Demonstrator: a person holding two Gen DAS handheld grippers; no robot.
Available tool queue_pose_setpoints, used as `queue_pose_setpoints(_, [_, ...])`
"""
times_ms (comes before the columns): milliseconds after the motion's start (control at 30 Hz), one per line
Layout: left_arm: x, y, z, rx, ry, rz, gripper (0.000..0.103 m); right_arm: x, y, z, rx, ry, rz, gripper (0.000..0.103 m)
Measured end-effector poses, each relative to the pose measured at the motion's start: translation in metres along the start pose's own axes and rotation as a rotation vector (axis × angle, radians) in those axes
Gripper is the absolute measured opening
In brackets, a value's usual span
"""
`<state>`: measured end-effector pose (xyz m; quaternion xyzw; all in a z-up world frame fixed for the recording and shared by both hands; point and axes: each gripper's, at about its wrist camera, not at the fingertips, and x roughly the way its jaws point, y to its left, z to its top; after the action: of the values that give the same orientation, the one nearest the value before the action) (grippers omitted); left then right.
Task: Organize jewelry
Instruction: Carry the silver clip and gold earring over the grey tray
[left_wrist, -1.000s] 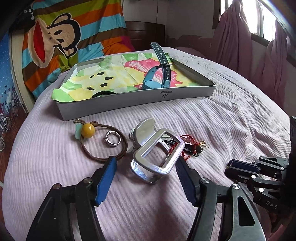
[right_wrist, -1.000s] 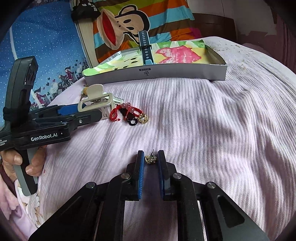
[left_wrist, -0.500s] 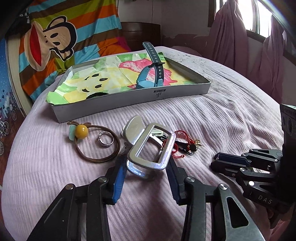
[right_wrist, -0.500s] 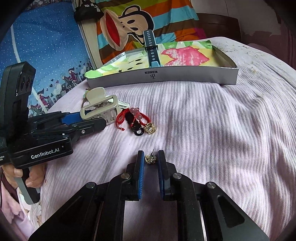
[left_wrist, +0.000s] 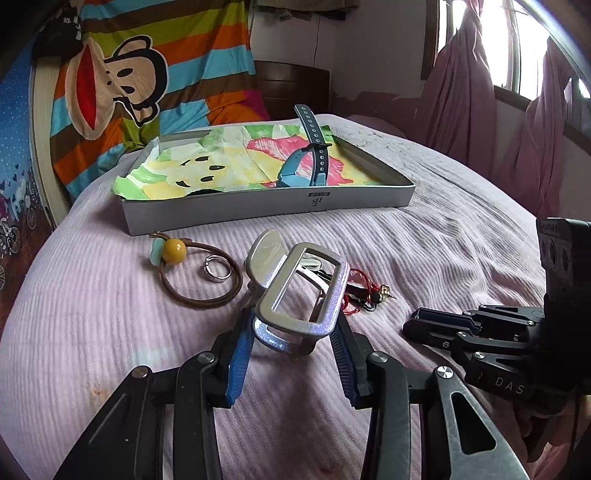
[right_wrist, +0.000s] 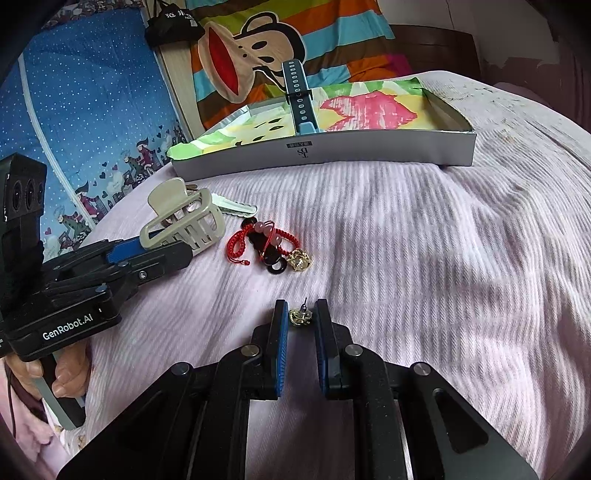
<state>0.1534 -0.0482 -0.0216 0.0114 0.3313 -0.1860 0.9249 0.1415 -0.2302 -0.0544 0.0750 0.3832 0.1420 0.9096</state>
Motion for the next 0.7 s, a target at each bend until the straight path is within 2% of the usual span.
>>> queue_pose_setpoints(300, [-0.016, 0.005, 0.009, -0.045, -0.076, 0.030, 0.039, -0.009, 0.006, 0.011, -0.025, -0.054, 0.017, 0.013])
queue_pose_setpoints(567, [-0.014, 0.012, 0.038, -0.115, -0.099, 0.058, 0.039, -0.025, -0.001, 0.049, -0.063, -0.173, 0.005, 0.013])
queue_pose_setpoints(700, [-0.006, 0.017, 0.056, -0.155, -0.107, 0.105, 0.039, -0.031, -0.010, 0.069, -0.061, -0.220, 0.006, 0.013])
